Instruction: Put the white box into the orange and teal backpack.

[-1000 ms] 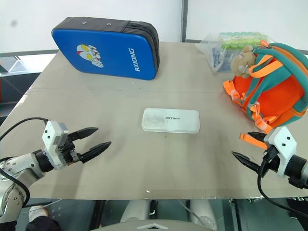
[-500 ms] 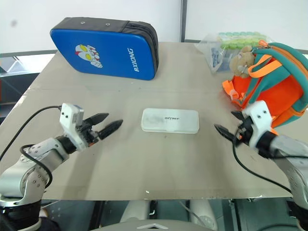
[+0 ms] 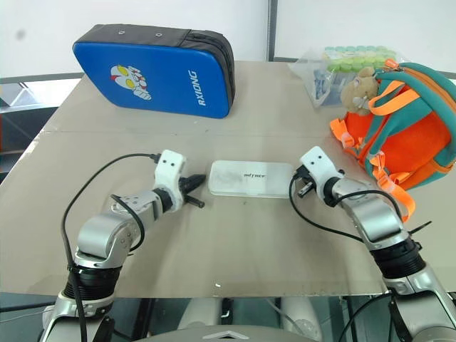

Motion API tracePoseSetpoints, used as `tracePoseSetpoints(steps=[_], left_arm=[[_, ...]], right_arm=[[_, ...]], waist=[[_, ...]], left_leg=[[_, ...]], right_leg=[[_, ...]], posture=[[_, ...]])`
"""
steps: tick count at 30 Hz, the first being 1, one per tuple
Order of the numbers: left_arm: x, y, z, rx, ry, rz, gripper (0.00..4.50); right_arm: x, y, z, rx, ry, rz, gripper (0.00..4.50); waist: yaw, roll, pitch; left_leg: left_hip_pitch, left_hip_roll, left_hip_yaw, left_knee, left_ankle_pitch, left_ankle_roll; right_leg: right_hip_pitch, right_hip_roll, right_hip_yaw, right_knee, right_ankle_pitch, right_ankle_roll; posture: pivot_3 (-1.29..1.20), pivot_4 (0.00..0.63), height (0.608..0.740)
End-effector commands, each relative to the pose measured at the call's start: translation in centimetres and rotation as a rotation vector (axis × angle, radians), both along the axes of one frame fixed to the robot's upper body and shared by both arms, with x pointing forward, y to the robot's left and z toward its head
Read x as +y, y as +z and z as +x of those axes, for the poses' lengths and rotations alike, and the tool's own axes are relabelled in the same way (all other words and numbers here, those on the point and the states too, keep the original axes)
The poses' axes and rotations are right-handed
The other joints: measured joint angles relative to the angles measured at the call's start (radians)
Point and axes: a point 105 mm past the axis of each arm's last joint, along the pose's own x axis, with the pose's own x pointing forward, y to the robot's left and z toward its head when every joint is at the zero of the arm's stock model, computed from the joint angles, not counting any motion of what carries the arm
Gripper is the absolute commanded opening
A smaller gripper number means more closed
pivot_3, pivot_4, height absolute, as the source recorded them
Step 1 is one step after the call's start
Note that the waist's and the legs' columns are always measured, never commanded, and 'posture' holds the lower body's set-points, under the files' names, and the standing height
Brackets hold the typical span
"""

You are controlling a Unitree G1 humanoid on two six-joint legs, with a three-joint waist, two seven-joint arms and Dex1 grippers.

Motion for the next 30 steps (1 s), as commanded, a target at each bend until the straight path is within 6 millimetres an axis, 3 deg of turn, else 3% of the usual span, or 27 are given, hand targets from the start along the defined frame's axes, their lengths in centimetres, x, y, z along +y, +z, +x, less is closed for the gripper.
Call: tracePoseSetpoints(steps=[1, 4, 8, 10, 11, 12, 14, 17, 18, 19, 21, 24, 30], left_arm=[[-1.0, 1.0, -0.9, -0.046, -0.072, 0.002, 0.03], [-1.1, 0.8, -2.4, -0.032, -0.109, 0.014, 0.03], [-0.2, 0.2, -4.5, 0.019, -0.113, -0.002, 0.03], [0.9, 0.2, -5.1, 0.08, -0.074, -0.096, 0.03], [1.7, 0.2, -5.3, 0.101, -0.049, -0.133, 0.55], [2.8, 0.3, -5.5, 0.133, -0.012, -0.18, 0.72], [5.2, 0.2, -5.8, 0.188, 0.045, -0.227, 1.83], [8.1, 0.2, -7.1, 0.339, 0.043, -0.295, 3.1], [8.6, 0.3, -7.4, 0.376, 0.038, -0.304, 3.49], [8.8, 0.7, -7.7, 0.443, 0.019, -0.37, 3.49], [8.5, 1.6, -8.1, 0.527, -0.036, -0.465, 3.49], [8.0, 1.7, -7.0, 0.583, -0.036, -0.576, 3.49], [3.8, 1.2, -4.7, 0.634, -0.119, -0.721, 3.49]], right_arm=[[2.5, 0.8, -1.3, 0.006, 0.134, 0.075, 0.07], [3.3, 1.3, -2.5, 0.013, 0.199, 0.096, 0.07], [2.1, 0.8, -3.2, 0.011, 0.177, 0.044, 0.07], [1.4, 0.4, -3.0, 0.003, 0.149, 0.016, 0.07], [1.1, 0.2, -2.9, 0.002, 0.135, 0.007, 0.0], [0.8, 0.0, -2.7, -0.001, 0.128, -0.006, 0.0], [0.6, 0.0, -2.5, -0.012, 0.125, -0.021, 0.0], [0.5, 0.2, -1.9, -0.004, 0.109, 0.008, 0.0], [0.5, 0.2, -1.8, -0.005, 0.109, 0.009, 0.0], [0.5, 0.2, -1.7, -0.004, 0.113, 0.013, 0.0], [0.6, 0.2, -1.5, -0.005, 0.118, 0.013, 0.0], [1.2, 0.5, -1.4, -0.025, 0.155, 0.01, 0.0], [3.9, 0.3, -2.1, -0.022, 0.253, 0.029, 0.0]], waist=[[0.0, 0.0, 0.0], [-0.001, 0.0, 0.0], [0.0, 0.0, 0.0], [0.001, 0.0, 0.0], [0.001, 0.0, 0.0], [0.0, 0.0, 0.0], [0.0, 0.0, 0.0], [-0.002, 0.0, 0.0], [-0.003, 0.0, 0.0], [-0.005, 0.0, 0.0], [-0.004, 0.0, 0.0], [0.001, 0.0, 0.0], [-0.004, -0.003, -0.001]], left_leg=[[0.0, 0.0, 0.0, 0.0, 0.0, 0.0], [0.0, 0.0, 0.001, 0.0, 0.0, 0.0], [0.0, 0.001, 0.0, 0.0, 0.0, 0.0], [0.0, 0.001, 0.001, 0.0, 0.0, 0.0], [0.0, 0.001, 0.001, 0.0, 0.0, 0.0], [0.0, 0.001, 0.001, 0.0, 0.0, 0.0], [0.001, 0.001, 0.0, 0.001, 0.0, 0.0], [0.002, 0.001, 0.0, 0.001, 0.0, 0.0], [0.002, 0.001, 0.0, 0.001, 0.0, 0.0], [0.002, 0.001, 0.001, 0.001, 0.0, 0.0], [0.003, 0.001, 0.001, 0.001, 0.0, 0.0], [0.002, 0.001, 0.001, 0.001, 0.0, 0.0], [0.001, 0.0, -0.001, 0.002, 0.0, 0.0]], right_leg=[[0.0, 0.0, 0.0, 0.0, 0.0, 0.0], [0.0, 0.0, 0.001, 0.0, 0.0, 0.0], [0.0, -0.001, 0.0, 0.001, 0.0, 0.0], [0.0, -0.001, 0.0, 0.001, 0.0, 0.0], [0.0, -0.001, 0.0, 0.001, 0.0, 0.0], [0.0, -0.001, 0.0, 0.001, 0.0, 0.0], [0.0, -0.001, 0.0, 0.001, -0.002, -0.003], [0.0, 0.0, 0.0, 0.003, -0.002, -0.004], [0.0, 0.0, 0.0, 0.003, -0.002, -0.004], [0.0, 0.0, 0.0, 0.003, -0.002, -0.004], [0.0, 0.0, 0.0, 0.003, -0.003, -0.004], [0.0, -0.001, -0.001, 0.002, -0.003, -0.003], [0.0, -0.001, -0.001, 0.003, 0.0, 0.0]], posture=[[0.0, 0.15, 0.74], [0.0, 0.15, 0.74], [0.0, 0.15, 0.74], [0.0, 0.15, 0.74], [0.0, 0.15, 0.74], [0.0, 0.15, 0.74], [0.0, 0.15, 0.74], [0.0, 0.15, 0.74], [0.0, 0.15, 0.74], [0.0, 0.15, 0.74], [0.0, 0.15, 0.74], [0.0, 0.15, 0.74], [0.0, 0.15, 0.74]])
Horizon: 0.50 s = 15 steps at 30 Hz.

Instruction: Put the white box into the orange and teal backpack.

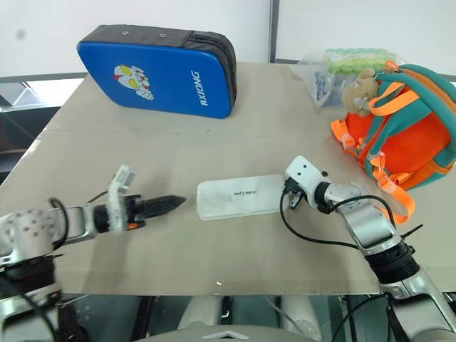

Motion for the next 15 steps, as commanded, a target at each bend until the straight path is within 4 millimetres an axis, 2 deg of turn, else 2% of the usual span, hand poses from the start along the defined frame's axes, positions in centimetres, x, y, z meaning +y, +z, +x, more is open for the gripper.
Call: tracePoseSetpoints(steps=[1, 6, 9, 10, 14, 15], left_arm=[[-1.1, 0.1, 0.4, 0.009, -0.021, -0.021, 3.49], [-3.4, 0.0, 0.5, 0.003, -0.076, -0.072, 3.49], [-3.7, 0.1, 0.7, -0.009, -0.055, -0.1, 3.49], [-3.7, 0.1, 0.6, -0.012, -0.051, -0.107, 2.97], [-3.4, 0.7, 0.3, -0.044, -0.048, -0.11, 1.47], [-3.3, 1.0, 0.2, -0.059, -0.043, -0.115, 1.25]], right_arm=[[1.7, 0.9, -0.3, -0.021, 0.061, 0.028, 0.0], [3.8, 0.8, -0.6, -0.018, 0.108, 0.05, 0.0], [3.8, 0.7, -0.7, -0.016, 0.099, 0.056, 0.0], [3.6, 0.7, -0.6, -0.016, 0.087, 0.059, 0.0], [2.0, 1.6, -0.3, -0.029, 0.011, 0.097, 0.0], [1.4, 2.0, -0.3, -0.03, -0.006, 0.106, 0.0]], waist=[[-0.006, 0.0, 0.0], [-0.004, 0.0, 0.0], [0.001, 0.0, 0.0], [0.001, 0.0, 0.0], [0.002, -0.001, -0.001], [0.002, -0.001, -0.001]], left_leg=[[0.0, 0.0, 0.0, 0.0, 0.0, 0.0], [0.001, 0.0, -0.001, -0.002, 0.0, 0.0], [0.0, 0.0, 0.0, -0.001, 0.0, 0.0], [0.0, 0.0, 0.0, 0.0, 0.0, 0.0], [0.0, 0.0, -0.001, 0.0, 0.0, 0.0], [0.0, 0.0, 0.0, 0.0, 0.0, 0.0]], right_leg=[[0.0, 0.0, 0.0, 0.0, 0.0, 0.0], [-0.001, 0.001, 0.0, 0.001, 0.0, 0.0], [0.0, 0.0, 0.0, 0.001, 0.0, 0.0], [0.0, -0.001, 0.0, 0.001, 0.0, 0.0], [0.0, -0.001, 0.0, 0.001, 0.0, 0.0], [0.0, -0.001, 0.0, 0.001, 0.0, 0.0]], posture=[[0.0, 0.15, 0.74], [0.0, 0.15, 0.74], [0.0, 0.15, 0.74], [0.0, 0.15, 0.74], [0.0, 0.15, 0.74], [0.0, 0.15, 0.74]])
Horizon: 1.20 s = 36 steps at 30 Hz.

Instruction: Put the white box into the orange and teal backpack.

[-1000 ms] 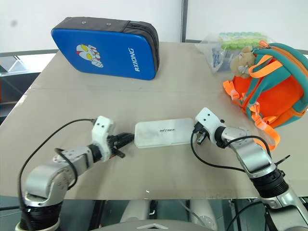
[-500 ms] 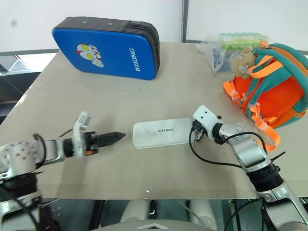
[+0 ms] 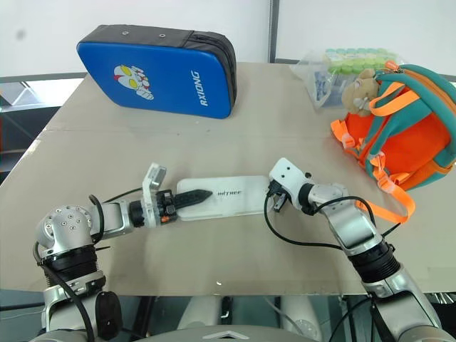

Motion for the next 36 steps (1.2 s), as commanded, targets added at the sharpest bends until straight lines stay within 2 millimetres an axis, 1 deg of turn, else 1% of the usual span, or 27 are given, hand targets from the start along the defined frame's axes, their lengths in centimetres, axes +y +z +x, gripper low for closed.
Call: tracePoseSetpoints(steps=[1, 2, 3, 4, 5, 6, 7, 9, 11, 12, 13, 14, 16, 17, 18, 19, 22, 23, 25, 26, 28, 30, 32, 33, 34, 36], left_arm=[[0.5, 0.8, -0.1, -0.047, 0.019, 0.028, 1.01], [0.7, 1.2, -0.1, -0.063, 0.024, 0.029, 0.97], [0.9, 1.6, 0.0, -0.097, 0.035, 0.046, 0.97], [1.1, 2.4, 0.3, -0.135, 0.052, 0.039, 0.97], [1.2, 3.1, 0.6, -0.169, 0.067, 0.031, 0.97], [1.2, 3.6, 0.7, -0.205, 0.071, 0.039, 0.97], [1.1, 4.1, 0.7, -0.248, 0.07, 0.05, 0.97], [0.7, 5.5, 0.9, -0.365, 0.071, 0.079, 0.97], [0.3, 6.8, 1.2, -0.447, 0.078, 0.073, 0.97], [-0.1, 7.4, 1.2, -0.481, 0.075, 0.066, 0.97], [-0.4, 7.8, 1.2, -0.501, 0.07, 0.056, 0.97], [-1.0, 8.3, 1.3, -0.523, 0.06, 0.037, 0.97], [-1.9, 8.9, 1.6, -0.549, 0.047, 0.02, 0.97], [-2.5, 9.0, 1.7, -0.562, 0.025, 0.024, 0.97], [-3.0, 9.2, 1.9, -0.576, 0.009, 0.034, 0.97], [-3.3, 9.4, 2.1, -0.585, -0.001, 0.041, 0.97], [-3.5, 10.0, 2.8, -0.601, 0.011, 0.027, 0.97], [-3.5, 10.0, 2.8, -0.607, 0.015, 0.031, 0.97], [-3.5, 9.7, 2.8, -0.616, 0.023, 0.046, 0.97], [-3.4, 9.6, 2.8, -0.618, 0.025, 0.05, 0.97], [-3.1, 9.6, 2.7, -0.624, 0.041, 0.052, 0.97], [-3.0, 9.7, 2.7, -0.635, 0.056, 0.053, 0.97], [-2.7, 9.9, 2.9, -0.644, 0.095, 0.042, 0.97], [-2.5, 10.0, 2.9, -0.652, 0.12, 0.034, 0.97], [-2.3, 10.1, 2.9, -0.656, 0.141, 0.023, 0.97], [-2.0, 10.1, 3.0, -0.661, 0.179, 0.021, 0.97]], right_arm=[[-1.1, 2.8, -0.2, -0.051, -0.031, 0.077, 0.0], [-2.0, 3.5, -0.2, -0.053, -0.063, 0.105, 0.0], [-3.4, 4.6, -0.4, -0.067, -0.104, 0.135, 0.0], [-4.7, 5.7, -0.9, -0.085, -0.126, 0.159, 0.51], [-5.7, 6.7, -1.5, -0.093, -0.149, 0.191, 0.74], [-6.6, 7.5, -2.0, -0.101, -0.177, 0.22, 1.11], [-7.5, 8.3, -2.4, -0.112, -0.223, 0.251, 1.62], [-10.8, 10.4, -3.4, -0.147, -0.387, 0.315, 2.62], [-13.2, 11.5, -4.9, -0.155, -0.483, 0.336, 3.51], [-14.2, 11.9, -5.6, -0.149, -0.52, 0.342, 4.03], [-14.8, 12.3, -6.1, -0.14, -0.54, 0.35, 4.41], [-15.8, 12.9, -6.4, -0.14, -0.572, 0.363, 4.41], [-17.6, 13.7, -6.1, -0.139, -0.663, 0.391, 4.41], [-18.5, 14.1, -5.5, -0.142, -0.709, 0.403, 4.41], [-19.2, 14.6, -4.4, -0.154, -0.75, 0.439, 4.41], [-19.5, 14.9, -3.6, -0.159, -0.773, 0.464, 4.41], [-18.5, 15.2, -0.5, -0.183, -0.75, 0.53, 4.41], [-18.5, 15.2, 0.6, -0.195, -0.767, 0.548, 4.41], [-18.5, 15.1, 2.4, -0.207, -0.784, 0.581, 3.89], [-18.5, 15.1, 2.9, -0.212, -0.786, 0.59, 3.51], [-18.6, 15.1, 4.2, -0.257, -0.792, 0.555, 2.59], [-18.9, 15.2, 4.9, -0.299, -0.795, 0.525, 1.49], [-18.9, 15.6, 5.6, -0.349, -0.771, 0.514, 0.5], [-18.5, 15.8, 6.0, -0.382, -0.733, 0.49, 0.02], [-18.1, 16.0, 6.3, -0.402, -0.693, 0.486, 0.02], [-17.2, 17.0, 6.8, -0.433, -0.622, 0.538, 0.02]], waist=[[-0.001, 0.0, 0.0], [0.0, 0.0, 0.0], [0.0, 0.0, 0.0], [0.002, 0.0, 0.0], [0.003, 0.0, 0.0], [0.005, 0.0, 0.0], [0.004, 0.0, 0.0], [0.003, 0.0, 0.001], [0.004, 0.001, 0.001], [0.005, 0.001, 0.001], [0.005, 0.001, 0.001], [0.005, 0.001, 0.001], [0.005, 0.001, 0.001], [0.004, 0.001, 0.001], [0.001, 0.001, 0.001], [-0.004, 0.001, 0.001], [-0.008, 0.001, 0.001], [-0.012, 0.001, 0.001], [-0.013, 0.002, 0.001], [-0.012, 0.002, 0.002], [-0.009, 0.003, 0.002], [-0.003, 0.003, 0.002], [-0.001, 0.003, 0.002], [-0.001, 0.003, 0.002], [-0.002, 0.003, 0.002], [-0.004, 0.003, 0.002]], left_leg=[[0.0, 0.0, 0.0, 0.0, 0.0, 0.0], [0.0, 0.0, 0.0, 0.0, 0.0, 0.0], [0.0, 0.0, 0.0, 0.0, 0.0, 0.0], [0.0, 0.0, 0.0, 0.0, 0.0, 0.0], [-0.001, 0.0, 0.0, 0.0, 0.0, 0.0], [-0.001, 0.0, 0.0, 0.0, 0.0, 0.0], [-0.001, 0.0, 0.0, 0.0, 0.0, 0.0], [-0.001, 0.0, -0.001, -0.001, 0.0, 0.0], [-0.001, 0.0, 0.0, -0.002, 0.0, 0.0], [-0.001, 0.0, 0.0, -0.002, 0.0, 0.0], [-0.001, 0.0, 0.0, -0.002, 0.0, 0.0], [-0.001, 0.0, 0.0, -0.002, 0.0, 0.0], [-0.001, 0.0, 0.001, -0.001, 0.0, 0.0], [-0.001, 0.0, 0.001, -0.001, 0.0, 0.0], [-0.001, 0.0, 0.001, -0.001, 0.0, 0.0], [0.0, -0.001, 0.002, 0.0, 0.0, 0.0], [0.0, -0.001, 0.002, 0.0, 0.0, 0.0], [0.0, -0.001, 0.002, -0.001, 0.0, 0.0], [0.0, 0.0, 0.002, -0.003, 0.0, 0.0], [-0.001, 0.0, 0.002, -0.004, 0.0, 0.0], [-0.002, -0.001, 0.002, -0.005, 0.0, 0.0], [-0.003, -0.001, 0.003, -0.005, 0.0, 0.0], [-0.003, -0.001, 0.003, -0.005, 0.0, 0.0], [-0.003, -0.001, 0.003, -0.005, 0.0, 0.0], [-0.003, -0.001, 0.003, -0.005, 0.0, 0.0], [-0.002, -0.001, 0.003, -0.005, 0.0, 0.0]], right_leg=[[0.0, 0.0, 0.0, 0.0, 0.0, 0.0], [0.0, 0.0, 0.0, 0.0, 0.0, 0.0], [0.0, 0.0, 0.0, 0.0, 0.0, 0.0], [0.0, 0.0, 0.0, 0.0, 0.0, 0.0], [0.0, 0.0, 0.0, 0.0, 0.0, 0.0], [0.0, 0.0, 0.0, 0.0, 0.0, 0.0], [0.0, 0.0, 0.0, -0.001, 0.0, 0.0], [0.0, 0.0, 0.0, -0.001, 0.0, 0.0], [0.0, 0.0, 0.0, -0.001, 0.0, 0.0], [0.0, 0.0, 0.0, -0.001, 0.0, 0.0], [0.0, 0.0, 0.0, -0.001, 0.0, 0.0], [0.0, 0.0, 0.0, -0.002, 0.0, -0.001], [0.0, 0.0, 0.0, -0.002, -0.002, -0.003], [0.0, 0.0, 0.001, -0.002, -0.002, -0.004], [0.0, 0.0, 0.001, -0.002, -0.002, -0.004], [0.0, 0.0, 0.001, -0.003, -0.002, -0.004], [0.0, 0.001, 0.003, -0.002, -0.002, -0.004], [0.0, 0.001, 0.003, -0.002, -0.001, -0.003], [-0.001, 0.002, 0.003, -0.002, 0.0, 0.0], [-0.002, 0.002, 0.003, -0.002, 0.0, 0.0], [-0.003, 0.001, 0.003, -0.003, 0.0, 0.0], [-0.003, 0.001, 0.003, -0.006, 0.0, 0.0], [-0.003, 0.001, 0.003, -0.006, 0.0, 0.001], [-0.003, 0.0, 0.003, -0.006, 0.0, 0.001], [-0.003, 0.0, 0.003, -0.006, 0.0, 0.001], [-0.003, 0.0, 0.003, -0.005, 0.0, 0.001]], posture=[[0.0, 0.15, 0.74], [0.0, 0.15, 0.74], [0.0, 0.15, 0.74], [0.0, 0.15, 0.74], [0.0, 0.15, 0.74], [0.0, 0.15, 0.74], [0.0, 0.15, 0.74], [0.0, 0.15, 0.74], [0.0, 0.15, 0.74], [0.0, 0.15, 0.74], [0.0, 0.15, 0.74], [0.0, 0.15, 0.74], [0.0, 0.15, 0.74], [0.0, 0.15, 0.74], [0.0, 0.15, 0.74], [0.0, 0.15, 0.74], [0.0, 0.15, 0.74], [0.0, 0.15, 0.74], [0.0, 0.15, 0.74], [0.0, 0.15, 0.74], [0.0, 0.15, 0.74], [0.0, 0.15, 0.74], [0.0, 0.15, 0.74], [0.0, 0.15, 0.74], [0.0, 0.15, 0.74], [0.0, 0.15, 0.74]])
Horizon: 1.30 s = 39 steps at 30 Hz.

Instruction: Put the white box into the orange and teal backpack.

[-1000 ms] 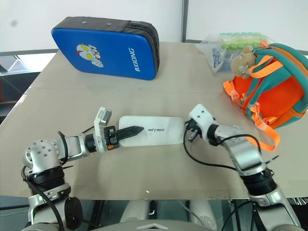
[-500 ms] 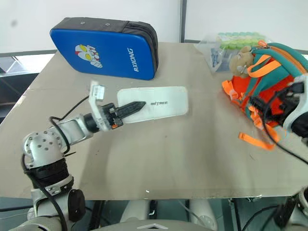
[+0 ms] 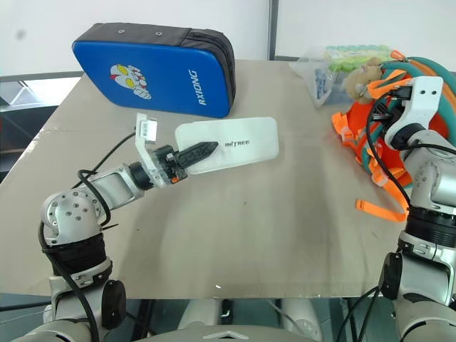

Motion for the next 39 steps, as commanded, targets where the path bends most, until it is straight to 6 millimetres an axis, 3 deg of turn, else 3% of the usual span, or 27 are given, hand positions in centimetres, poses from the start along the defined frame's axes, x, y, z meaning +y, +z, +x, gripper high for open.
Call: tracePoseSetpoints(steps=[1, 7, 13, 18, 21, 24, 27, 29, 33, 39], left_arm=[[0.5, 1.9, -0.4, -0.1, 0.046, -0.044, 0.97], [3.1, 3.4, 1.0, -0.148, 0.194, -0.139, 0.97], [6.3, 4.7, 1.8, -0.202, 0.353, -0.148, 0.97], [8.3, 5.6, 1.0, -0.233, 0.408, -0.166, 0.97], [9.3, 6.6, -0.1, -0.296, 0.426, -0.113, 0.97], [9.2, 7.3, -2.9, -0.357, 0.323, -0.013, 0.97], [9.2, 7.8, -4.9, -0.406, 0.196, 0.038, 0.97], [9.1, 8.5, -5.1, -0.439, 0.138, 0.085, 0.97], [7.2, 9.0, -5.0, -0.525, 0.003, 0.205, 0.97], [4.8, 8.7, -4.7, -0.6, -0.173, 0.28, 0.97]], right_arm=[[1.4, 3.8, 0.4, -0.178, 0.11, -0.019, 0.02], [6.9, 8.3, -0.9, -0.343, 0.483, -0.035, 0.02], [11.9, 11.0, -3.6, -0.404, 0.775, -0.103, 0.02], [14.4, 10.4, -5.8, -0.367, 0.966, -0.11, 0.02], [15.7, 7.9, -7.5, -0.263, 1.084, -0.157, 0.02], [15.6, 4.4, -9.0, -0.123, 1.166, -0.203, 0.02], [15.0, 3.2, -9.4, -0.084, 1.164, -0.249, 0.02], [14.3, 3.1, -10.3, -0.075, 1.233, -0.144, 0.02], [13.0, 2.5, -10.7, -0.017, 1.238, -0.198, 0.02], [12.7, 3.0, -10.8, -0.03, 1.245, -0.22, 0.02]], waist=[[-0.003, 0.001, 0.0], [-0.009, 0.004, 0.003], [-0.007, 0.006, 0.005], [0.005, 0.006, 0.006], [0.01, 0.006, 0.007], [0.01, 0.003, 0.008], [0.007, 0.003, 0.009], [0.007, 0.003, 0.009], [0.012, 0.002, 0.009], [0.01, 0.002, 0.009]], left_leg=[[0.0, 0.0, 0.0, 0.0, 0.0, 0.0], [0.001, 0.0, 0.0, 0.0, 0.0, 0.0], [0.0, 0.001, -0.001, -0.001, 0.0, 0.0], [-0.002, 0.001, -0.001, -0.004, 0.0, 0.0], [-0.002, 0.001, -0.001, -0.003, 0.0, 0.0], [-0.002, 0.001, -0.001, -0.003, 0.0, 0.0], [-0.002, 0.0, 0.0, -0.003, 0.0, 0.0], [0.0, 0.0, 0.0, -0.002, 0.0, 0.0], [0.002, 0.001, -0.002, 0.002, 0.0, 0.0], [0.0, 0.001, -0.001, 0.002, 0.0, 0.0]], right_leg=[[0.0, 0.0, 0.0, 0.0, 0.0, 0.0], [0.0, 0.001, 0.001, 0.002, 0.0, 0.0], [-0.001, 0.001, 0.0, 0.0, 0.0, 0.0], [-0.001, 0.0, -0.001, -0.001, 0.0, 0.0], [-0.001, -0.001, -0.003, -0.002, 0.0, 0.0], [-0.001, -0.001, -0.003, -0.002, 0.0, 0.0], [-0.001, -0.002, -0.003, -0.001, 0.0, -0.001], [-0.001, -0.002, -0.003, 0.0, 0.0, -0.001], [0.002, 0.0, -0.004, 0.001, -0.003, -0.005], [0.002, 0.0, -0.003, 0.0, -0.001, -0.001]], posture=[[0.0, 0.15, 0.74], [0.0, 0.15, 0.74], [0.0, 0.15, 0.74], [0.0, 0.15, 0.74], [0.0, 0.15, 0.74], [0.0, 0.15, 0.74], [0.0, 0.15, 0.74], [0.0, 0.15, 0.74], [0.0, 0.15, 0.74], [0.0, 0.15, 0.74]])
